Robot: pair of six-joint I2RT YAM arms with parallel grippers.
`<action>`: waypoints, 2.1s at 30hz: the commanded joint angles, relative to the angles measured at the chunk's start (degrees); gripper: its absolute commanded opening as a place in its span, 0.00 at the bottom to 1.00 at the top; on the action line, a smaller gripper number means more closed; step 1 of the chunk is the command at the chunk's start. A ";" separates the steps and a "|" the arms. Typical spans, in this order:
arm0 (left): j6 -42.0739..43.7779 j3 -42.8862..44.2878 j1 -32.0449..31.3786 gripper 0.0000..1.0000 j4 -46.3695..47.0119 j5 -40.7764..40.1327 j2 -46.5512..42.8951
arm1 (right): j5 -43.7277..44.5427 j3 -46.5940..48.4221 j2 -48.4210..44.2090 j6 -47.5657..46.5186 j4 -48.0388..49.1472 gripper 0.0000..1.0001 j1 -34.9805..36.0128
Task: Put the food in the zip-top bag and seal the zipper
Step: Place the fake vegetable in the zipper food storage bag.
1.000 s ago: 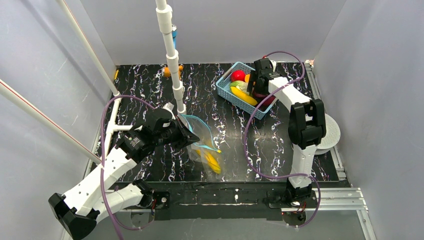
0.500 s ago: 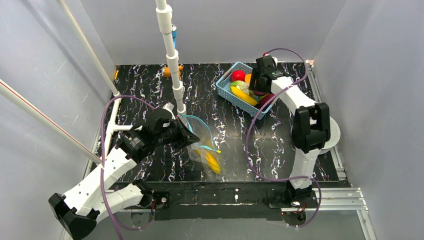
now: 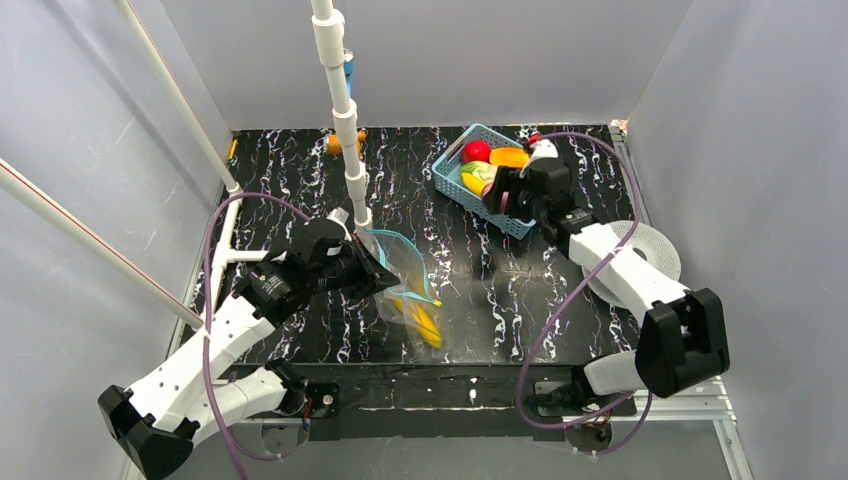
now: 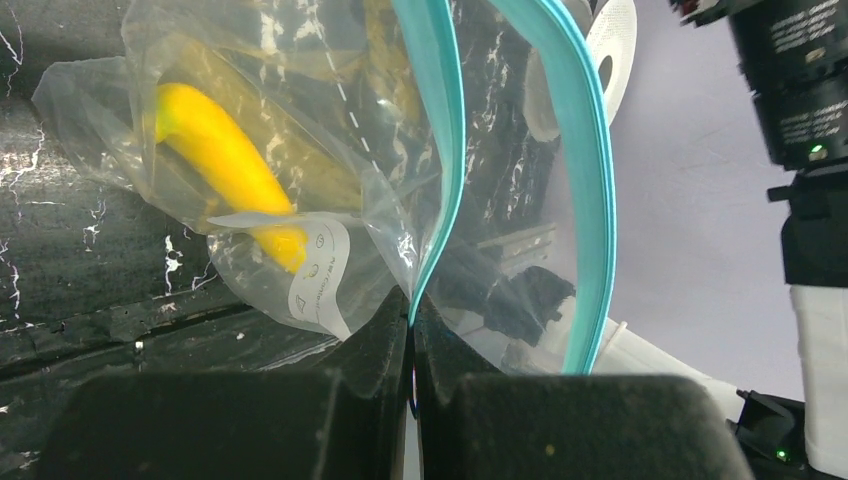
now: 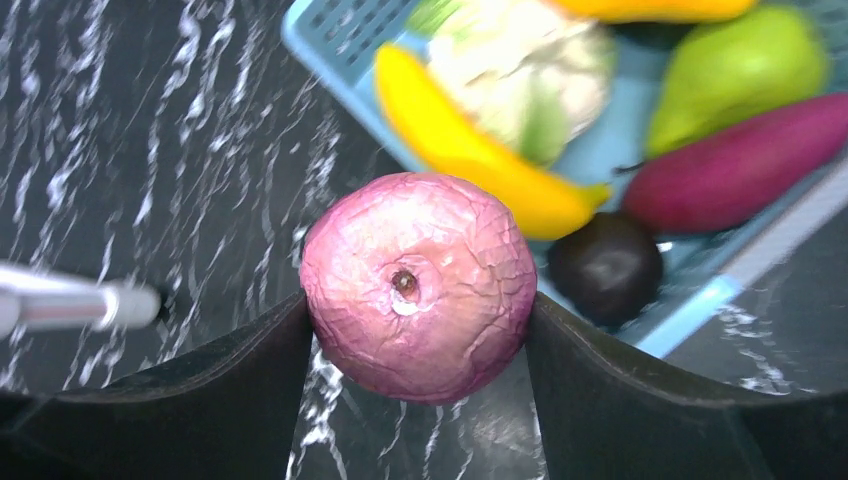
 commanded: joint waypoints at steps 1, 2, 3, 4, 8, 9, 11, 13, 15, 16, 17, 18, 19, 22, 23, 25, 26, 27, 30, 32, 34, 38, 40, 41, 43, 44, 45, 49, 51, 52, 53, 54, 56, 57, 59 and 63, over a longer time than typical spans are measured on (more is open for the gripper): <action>0.05 -0.73 0.24 0.00 -0.33 0.65 -0.54 | -10.12 -3.57 -5.92 -1.38 10.09 0.01 3.66; 0.07 -0.74 0.22 0.00 -0.28 0.67 -0.33 | -12.11 -3.89 -7.28 -1.48 10.30 0.01 4.33; 0.10 -0.62 0.26 0.00 -0.17 0.74 -0.27 | -14.02 -3.96 -8.53 -2.15 10.40 0.01 5.12; 0.16 -0.44 0.22 0.00 -0.14 0.84 -0.12 | -15.22 -3.64 -9.79 -3.07 9.98 0.01 6.08; 0.47 0.17 0.28 0.00 0.18 1.14 0.78 | -19.33 -0.62 -13.53 -6.17 6.77 0.01 9.82; 0.45 0.07 0.21 0.00 0.46 1.31 0.92 | -20.74 -0.19 -14.34 -6.22 6.71 0.01 10.84; 0.26 -0.08 0.23 0.00 1.17 1.64 1.22 | -23.95 0.69 -15.78 -6.27 6.47 0.01 13.81; 0.21 -0.24 0.23 0.00 1.41 1.77 1.33 | -27.37 2.12 -16.19 -7.02 5.86 0.01 16.60; 0.02 -0.56 0.21 0.00 1.59 1.70 1.18 | -30.00 4.27 -16.07 -8.31 2.89 0.01 19.80; -0.17 -0.83 0.23 0.00 1.80 1.71 1.04 | -30.39 5.50 -15.93 -9.07 1.51 0.01 21.53; -0.28 -1.03 0.20 0.00 1.98 1.66 0.86 | -30.69 6.56 -15.80 -9.88 0.50 0.01 23.20; -0.41 -1.23 0.22 0.00 2.12 1.68 0.80 | -30.84 7.39 -15.64 -10.64 -0.25 0.01 24.75; -0.42 -1.28 0.28 0.00 2.22 1.80 0.79 | -30.71 8.54 -15.31 -11.38 -1.40 0.01 26.19; -0.35 -0.78 0.20 0.00 2.07 1.92 0.80 | -30.03 10.12 -14.40 -11.98 -3.88 0.01 28.73; -0.30 -0.68 0.29 0.00 2.02 1.80 0.77 | -29.85 10.44 -14.19 -11.88 -4.30 0.01 29.38; -0.17 -0.36 0.28 0.00 1.74 1.66 0.71 | -28.27 10.80 -13.73 -11.76 -5.09 0.01 30.86; -0.10 -0.30 0.22 0.00 1.71 1.65 0.78 | -27.03 11.02 -13.43 -12.00 -5.57 0.01 31.64; -0.08 -0.18 0.20 0.00 1.70 1.74 0.80 | -25.09 11.32 -13.02 -12.56 -6.41 0.02 32.49; -0.16 -0.02 0.22 0.00 1.70 1.94 0.84 | -15.82 12.80 -11.64 -14.71 -9.96 0.07 35.40; -0.17 -0.13 0.21 0.00 1.69 1.99 0.65 | -12.05 13.60 -10.73 -15.47 -11.07 0.15 36.42; -0.33 -0.47 0.27 0.00 1.70 1.83 0.35 | -9.18 14.48 -9.68 -15.63 -11.56 0.21 36.96; -0.47 -0.39 0.28 0.00 1.68 1.93 0.24 | -3.91 16.41 -7.13 -14.66 -12.29 0.28 37.08; -0.43 -0.21 0.24 0.00 1.66 1.95 0.10 | -2.70 17.74 -5.58 -13.98 -13.17 0.32 37.17; -0.44 -0.11 0.24 0.00 1.58 1.97 0.05 | -2.80 18.10 -5.10 -13.90 -13.36 0.35 37.17; -0.43 0.04 0.28 0.00 1.38 1.84 -0.07 | -3.11 18.46 -4.52 -13.92 -13.34 0.41 37.33; -0.44 0.13 0.24 0.00 1.29 1.81 -0.19 | -3.11 18.40 -4.39 -13.96 -13.26 0.43 37.49; -0.43 0.24 0.20 0.00 1.20 1.78 -0.19 | -3.03 18.37 -4.36 -14.04 -13.25 0.46 37.64; -0.28 0.81 0.20 0.00 1.07 1.75 -0.18 | -3.05 18.06 -4.57 -14.45 -13.20 0.53 38.17; -0.31 0.86 0.20 0.00 1.10 1.72 0.04 | -3.16 17.67 -4.90 -14.70 -13.10 0.57 38.37; -0.32 0.87 0.22 0.00 1.15 1.75 0.04 | -3.30 17.58 -5.03 -14.75 -13.04 0.60 38.56; -0.34 0.87 0.28 0.00 1.17 1.76 0.08 | -3.41 17.49 -5.16 -14.83 -13.00 0.63 38.70; -0.34 0.87 0.23 0.00 1.18 1.78 0.18 | -3.44 17.37 -5.37 -14.84 -12.99 0.67 38.79; -0.43 0.73 0.24 0.00 1.26 1.79 0.16 | -3.46 16.97 -5.77 -14.84 -12.71 0.75 39.01; -0.50 0.69 0.22 0.00 1.30 1.78 0.10 | -3.26 16.59 -6.03 -14.76 -12.47 0.78 39.02; -0.64 0.59 0.21 0.00 1.26 1.77 -0.01 | -2.81 16.02 -6.55 -14.81 -11.85 0.85 39.10; -0.66 0.51 0.24 0.00 1.14 1.56 -0.50 | -2.37 15.32 -7.37 -14.88 -10.81 0.92 39.11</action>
